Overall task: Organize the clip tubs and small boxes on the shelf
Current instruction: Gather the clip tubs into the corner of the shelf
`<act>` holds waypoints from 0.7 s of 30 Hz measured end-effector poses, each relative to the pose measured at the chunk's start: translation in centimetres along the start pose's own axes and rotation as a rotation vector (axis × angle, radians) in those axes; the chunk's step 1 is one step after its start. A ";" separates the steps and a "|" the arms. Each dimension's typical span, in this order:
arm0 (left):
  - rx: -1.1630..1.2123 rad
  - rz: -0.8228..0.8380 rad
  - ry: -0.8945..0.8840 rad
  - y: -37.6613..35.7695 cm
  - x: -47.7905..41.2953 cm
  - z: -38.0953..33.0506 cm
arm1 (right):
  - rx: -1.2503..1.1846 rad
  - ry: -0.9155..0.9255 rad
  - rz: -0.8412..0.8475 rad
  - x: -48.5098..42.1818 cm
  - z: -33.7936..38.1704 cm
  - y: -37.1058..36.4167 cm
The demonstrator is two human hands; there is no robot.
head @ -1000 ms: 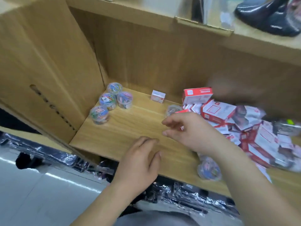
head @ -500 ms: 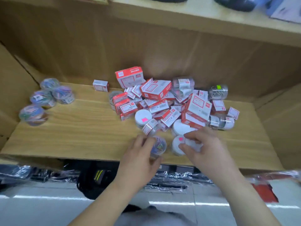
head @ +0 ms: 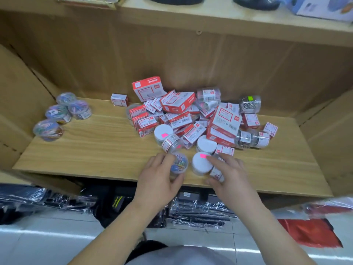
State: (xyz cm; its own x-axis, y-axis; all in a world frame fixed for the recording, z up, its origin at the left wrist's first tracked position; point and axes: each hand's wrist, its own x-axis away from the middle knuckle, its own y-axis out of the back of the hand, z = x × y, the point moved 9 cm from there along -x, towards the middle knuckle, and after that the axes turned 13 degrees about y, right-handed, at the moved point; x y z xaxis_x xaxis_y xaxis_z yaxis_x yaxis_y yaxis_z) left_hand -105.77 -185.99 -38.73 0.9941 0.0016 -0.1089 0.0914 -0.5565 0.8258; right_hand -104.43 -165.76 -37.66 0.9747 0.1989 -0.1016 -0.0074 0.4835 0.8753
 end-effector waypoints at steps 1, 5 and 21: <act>0.001 0.004 0.009 -0.2 0.0 0.0 | -0.012 0.008 -0.010 0.1 -0.2 -0.2; 0.113 0.019 0.081 0.2 0.6 0.0 | -0.147 -0.112 -0.132 1.2 -2.1 0.8; 0.147 0.034 -0.011 -3.7 0.1 -5.6 | -0.204 -0.099 -0.285 1.4 -3.7 6.4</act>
State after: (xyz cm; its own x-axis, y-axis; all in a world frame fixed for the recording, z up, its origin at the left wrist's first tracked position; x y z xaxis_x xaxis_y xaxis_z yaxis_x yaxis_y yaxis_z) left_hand -105.70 -179.25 -38.74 0.9956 -0.0281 -0.0895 0.0475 -0.6720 0.7390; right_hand -103.98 -159.19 -33.93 0.9609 -0.0464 -0.2730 0.2327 0.6696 0.7053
